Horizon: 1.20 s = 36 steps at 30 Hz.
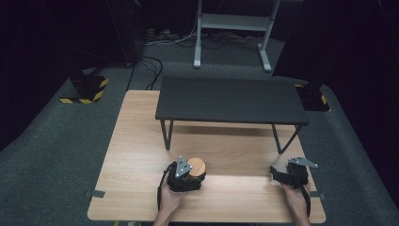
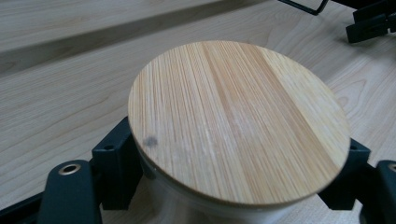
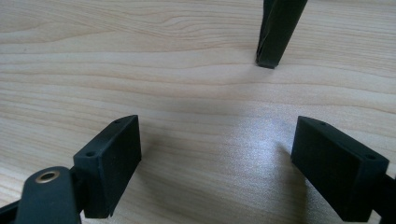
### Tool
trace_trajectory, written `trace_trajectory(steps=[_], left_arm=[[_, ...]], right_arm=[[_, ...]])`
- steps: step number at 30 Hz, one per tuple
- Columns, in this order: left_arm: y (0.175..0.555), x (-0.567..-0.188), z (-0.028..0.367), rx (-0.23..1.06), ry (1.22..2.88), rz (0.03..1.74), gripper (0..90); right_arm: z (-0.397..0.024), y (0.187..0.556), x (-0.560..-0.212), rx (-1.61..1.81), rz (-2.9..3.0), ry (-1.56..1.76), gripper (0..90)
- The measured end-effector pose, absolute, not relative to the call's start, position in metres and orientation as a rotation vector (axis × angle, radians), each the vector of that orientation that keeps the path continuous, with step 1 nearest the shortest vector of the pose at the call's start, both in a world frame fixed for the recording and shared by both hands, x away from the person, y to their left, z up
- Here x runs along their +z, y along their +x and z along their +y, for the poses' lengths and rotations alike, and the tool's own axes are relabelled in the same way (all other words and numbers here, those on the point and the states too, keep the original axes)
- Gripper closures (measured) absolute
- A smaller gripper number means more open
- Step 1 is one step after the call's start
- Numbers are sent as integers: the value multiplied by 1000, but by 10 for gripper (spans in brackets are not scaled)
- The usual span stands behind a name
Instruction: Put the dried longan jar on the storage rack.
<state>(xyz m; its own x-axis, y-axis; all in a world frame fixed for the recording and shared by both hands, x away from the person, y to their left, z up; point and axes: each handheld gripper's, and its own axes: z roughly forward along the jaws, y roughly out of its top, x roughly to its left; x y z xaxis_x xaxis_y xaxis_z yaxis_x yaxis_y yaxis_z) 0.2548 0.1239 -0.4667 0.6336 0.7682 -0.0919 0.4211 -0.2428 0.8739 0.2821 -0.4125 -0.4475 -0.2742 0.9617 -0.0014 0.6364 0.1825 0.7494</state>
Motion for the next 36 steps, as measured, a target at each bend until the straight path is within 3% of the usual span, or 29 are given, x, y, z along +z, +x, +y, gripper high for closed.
trace_trajectory(steps=[36], left_arm=[[275,-372,128,419,1877,787,246]], right_arm=[[-410,282,-447,883,1980,1496,153]])
